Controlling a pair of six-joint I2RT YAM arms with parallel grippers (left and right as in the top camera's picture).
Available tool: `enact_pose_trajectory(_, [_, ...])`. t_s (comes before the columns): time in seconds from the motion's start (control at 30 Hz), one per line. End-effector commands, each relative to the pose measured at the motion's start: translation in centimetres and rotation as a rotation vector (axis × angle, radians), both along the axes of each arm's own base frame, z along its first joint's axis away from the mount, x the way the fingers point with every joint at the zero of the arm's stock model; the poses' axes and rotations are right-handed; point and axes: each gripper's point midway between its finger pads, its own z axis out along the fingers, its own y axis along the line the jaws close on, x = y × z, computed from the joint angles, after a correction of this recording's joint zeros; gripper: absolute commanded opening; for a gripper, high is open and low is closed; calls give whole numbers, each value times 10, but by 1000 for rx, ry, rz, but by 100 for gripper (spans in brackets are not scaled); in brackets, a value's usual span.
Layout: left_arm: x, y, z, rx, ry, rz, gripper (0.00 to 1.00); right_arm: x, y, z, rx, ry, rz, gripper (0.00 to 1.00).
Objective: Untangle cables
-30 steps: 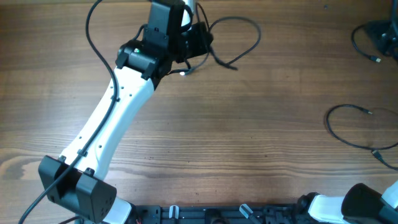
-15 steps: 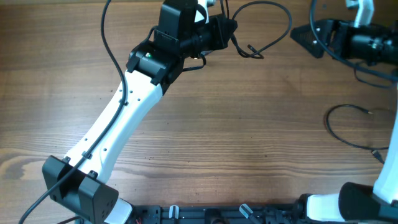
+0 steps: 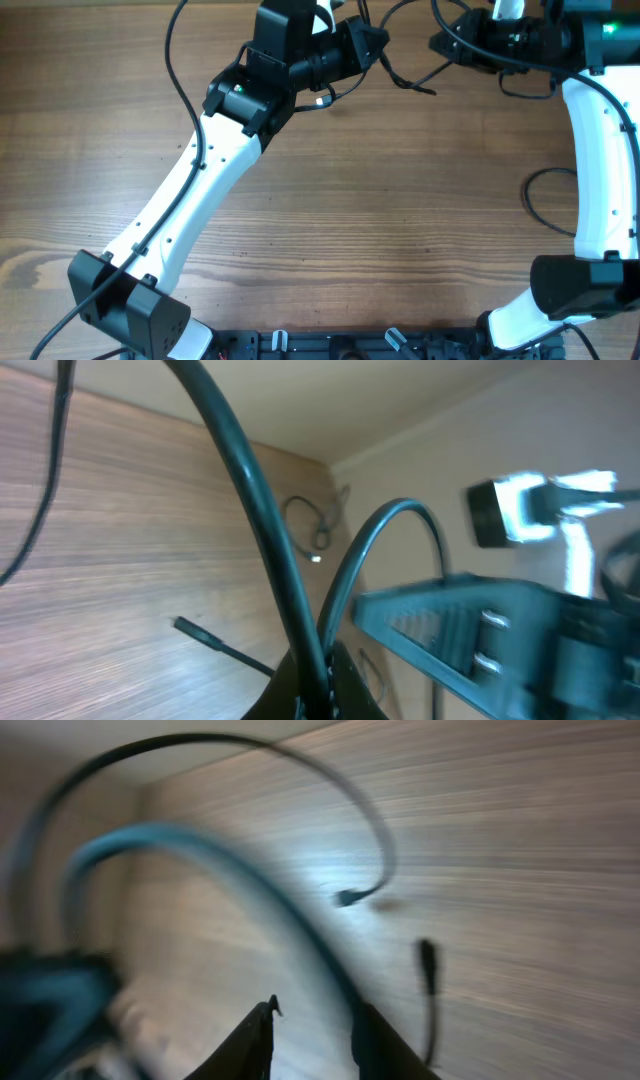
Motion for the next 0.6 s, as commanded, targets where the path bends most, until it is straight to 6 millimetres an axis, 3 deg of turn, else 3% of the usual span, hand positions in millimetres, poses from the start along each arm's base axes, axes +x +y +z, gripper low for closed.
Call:
enact_pose_trajectory(0.0, [-11, 2, 21, -79, -5, -94, 4, 15, -50, -22, -155, 62, -261, 8])
enact_pose_trajectory(0.17, [-5, 22, 25, -110, 8, -127, 4, 8, -97, -32, -255, 118, -401, 4])
enact_pose_trajectory(0.3, [-1, 35, 27, -124, 11, -140, 4, 7, -98, -32, -250, 108, -352, 4])
enact_pose_trajectory(0.4, [4, 50, 28, -133, 8, -136, 4, 1, -130, -38, -364, 137, -451, 4])
enact_pose_trajectory(0.57, [9, 84, 33, -174, 23, -163, 4, -8, -173, -40, -368, 171, -554, 4])
